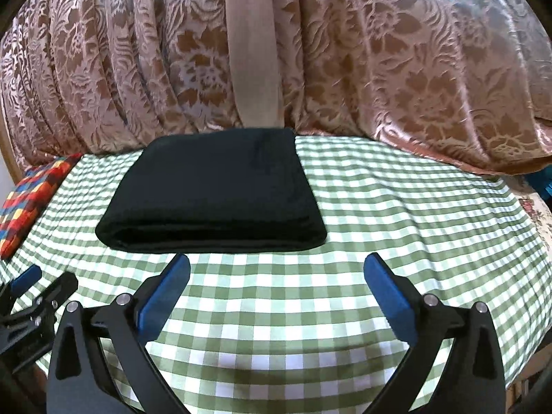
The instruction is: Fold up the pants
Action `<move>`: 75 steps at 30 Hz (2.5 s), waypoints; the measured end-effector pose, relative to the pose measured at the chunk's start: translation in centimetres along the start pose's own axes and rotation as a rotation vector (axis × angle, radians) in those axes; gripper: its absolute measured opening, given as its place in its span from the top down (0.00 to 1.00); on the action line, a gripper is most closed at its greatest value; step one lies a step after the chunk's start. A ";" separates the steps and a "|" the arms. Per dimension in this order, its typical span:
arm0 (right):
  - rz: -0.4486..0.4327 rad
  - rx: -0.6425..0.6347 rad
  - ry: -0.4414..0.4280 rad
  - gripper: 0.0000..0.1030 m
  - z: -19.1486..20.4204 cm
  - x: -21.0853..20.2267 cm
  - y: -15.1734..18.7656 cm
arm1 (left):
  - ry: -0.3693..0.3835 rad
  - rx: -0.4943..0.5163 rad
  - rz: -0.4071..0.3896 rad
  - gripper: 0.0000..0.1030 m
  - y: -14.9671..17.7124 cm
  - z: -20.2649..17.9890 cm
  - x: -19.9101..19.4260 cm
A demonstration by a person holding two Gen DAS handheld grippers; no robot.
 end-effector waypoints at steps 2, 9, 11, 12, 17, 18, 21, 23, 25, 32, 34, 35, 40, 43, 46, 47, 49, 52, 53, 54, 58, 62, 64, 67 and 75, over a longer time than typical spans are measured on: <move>-0.017 -0.007 0.009 0.02 -0.1 -0.5 -0.2 | -0.001 0.002 -0.008 0.08 0.2 -0.1 -0.6; -0.045 -0.006 0.051 0.02 -1.2 -1.2 -0.1 | 0.004 0.014 -0.014 0.04 0.3 -0.9 -1.4; -0.040 0.005 0.056 0.02 -1.6 -1.1 0.1 | 0.000 0.021 -0.027 0.04 0.2 -1.1 -1.7; -0.036 0.008 0.058 0.02 -1.7 -1.1 0.2 | 0.002 0.029 -0.034 0.04 0.1 -1.2 -1.8; -0.043 0.008 0.065 0.02 -2.0 -1.1 0.6 | -0.002 0.019 -0.039 0.04 0.0 -1.0 -2.0; -0.041 0.009 0.064 0.02 -2.0 -1.0 0.7 | -0.008 0.015 -0.043 0.04 -0.1 -0.8 -2.0; -0.037 0.013 0.050 0.02 -1.9 -0.9 0.9 | -0.042 0.015 -0.041 0.04 -0.2 -0.4 -1.9; -0.028 0.015 0.037 0.02 -1.7 -0.8 1.1 | -0.067 0.016 -0.039 0.04 -0.2 -0.2 -1.9; -0.023 0.016 0.032 0.02 -1.6 -0.7 1.3 | -0.078 0.001 -0.038 0.04 -0.3 0.1 -2.0; -0.034 0.001 0.035 0.02 -1.2 -1.0 1.4 | -0.119 -0.003 -0.037 0.04 -0.3 0.8 -2.3; -0.034 0.000 0.034 0.02 -1.0 -1.1 1.4 | -0.119 0.000 -0.040 0.04 -0.2 0.8 -2.4; -0.032 0.001 0.033 0.02 -1.0 -1.1 1.5 | -0.121 0.000 -0.040 0.04 -0.2 0.8 -2.4; -0.032 0.002 0.031 0.02 -0.9 -1.1 1.4 | -0.121 -0.007 -0.039 0.04 -0.2 1.1 -2.4; -0.035 0.008 0.029 0.02 -0.9 -1.1 1.4 | -0.122 -0.004 -0.044 0.04 -0.3 1.0 -2.5; -0.032 0.014 0.030 0.02 -0.9 -1.0 1.6 | -0.130 0.012 -0.054 0.04 -0.6 0.8 -2.8; -0.030 0.015 0.031 0.02 -0.9 -1.0 1.6 | -0.129 0.013 -0.056 0.04 -0.6 0.7 -2.9; -0.030 0.016 0.031 0.02 -0.9 -1.1 1.7 | -0.129 0.016 -0.058 0.04 -0.7 0.6 -3.0; -0.028 0.018 0.031 0.02 -0.9 -1.0 1.8 | -0.129 0.020 -0.056 0.04 -0.7 0.5 -3.0; -0.026 0.020 0.029 0.02 -0.9 -1.0 1.8 | -0.129 0.022 -0.056 0.04 -0.7 0.5 -3.0; -0.027 0.021 0.030 0.02 -0.9 -1.0 1.8 | -0.130 0.023 -0.057 0.04 -0.8 0.5 -3.0; -0.026 0.018 0.027 0.02 -0.8 -1.0 1.8 | -0.127 0.025 -0.063 0.04 -0.8 0.4 -3.2; -0.024 0.010 0.026 0.02 -0.7 -1.0 1.9 | -0.126 0.026 -0.059 0.04 -0.7 0.4 -3.1; -0.024 0.012 0.026 0.02 -0.7 -1.0 1.9 | -0.124 0.025 -0.056 0.04 -0.7 0.4 -3.0; -0.024 0.014 0.027 0.02 -0.7 -0.9 1.8 | -0.125 0.028 -0.057 0.04 -0.7 0.3 -3.0; -0.020 0.014 0.027 0.02 -0.5 -1.0 2.0 | -0.125 0.030 -0.064 0.04 -0.9 0.3 -3.3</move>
Point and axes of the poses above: each gripper's, at about its wrist camera, not at the fingertips, and x roughly the way its jaws point, z to its left, y to its underside, the point moved 9 cm from there along x, roughly the way its jaws point, and after that the axes turned 7 degrees about x, right-handed, at the moved point
